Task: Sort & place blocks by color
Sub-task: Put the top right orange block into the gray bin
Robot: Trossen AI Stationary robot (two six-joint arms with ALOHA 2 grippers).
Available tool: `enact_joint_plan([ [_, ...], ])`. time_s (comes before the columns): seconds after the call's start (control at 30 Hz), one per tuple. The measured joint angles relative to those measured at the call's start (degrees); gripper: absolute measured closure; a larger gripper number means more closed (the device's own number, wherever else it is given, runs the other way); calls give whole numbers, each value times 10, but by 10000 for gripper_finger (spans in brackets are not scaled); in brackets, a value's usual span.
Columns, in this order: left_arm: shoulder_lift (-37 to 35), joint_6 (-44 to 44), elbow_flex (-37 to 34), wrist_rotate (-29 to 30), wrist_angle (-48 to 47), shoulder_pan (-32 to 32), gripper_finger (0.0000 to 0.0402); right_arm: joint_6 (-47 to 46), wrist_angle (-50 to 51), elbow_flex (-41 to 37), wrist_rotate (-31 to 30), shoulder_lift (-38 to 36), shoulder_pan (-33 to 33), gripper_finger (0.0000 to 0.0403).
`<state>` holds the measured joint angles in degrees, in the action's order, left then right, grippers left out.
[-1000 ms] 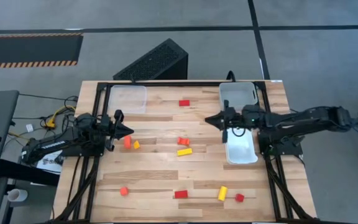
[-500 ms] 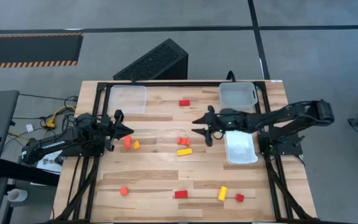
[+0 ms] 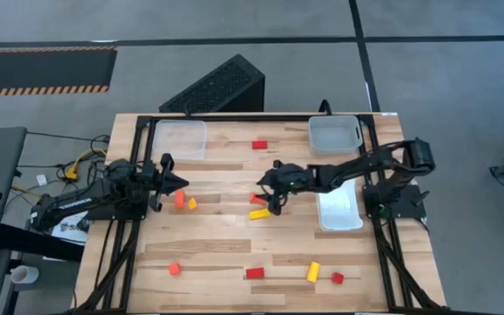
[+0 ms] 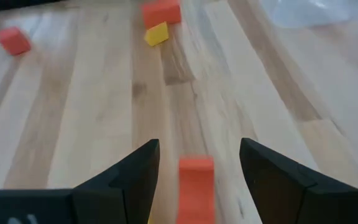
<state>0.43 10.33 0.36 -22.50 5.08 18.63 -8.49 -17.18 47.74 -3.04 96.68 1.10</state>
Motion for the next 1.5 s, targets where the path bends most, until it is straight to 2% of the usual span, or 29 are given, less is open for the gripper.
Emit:
enact_joint_plan([
  [0.4, 5, 0, 0, 24, -2, 0, 401, 4, 38, 67, 0, 56, 2, 154],
  [0.7, 7, 0, 0, 26, -2, 0, 401, -8, 76, 71, -2, 56, 2, 154],
  [1.0, 7, 0, 0, 26, -2, 0, 401, -34, 131, 71, -58, 57, -8, 155],
  [1.5, 7, 0, 0, 26, -2, 0, 402, -50, 190, 71, -59, 57, -28, 155],
])
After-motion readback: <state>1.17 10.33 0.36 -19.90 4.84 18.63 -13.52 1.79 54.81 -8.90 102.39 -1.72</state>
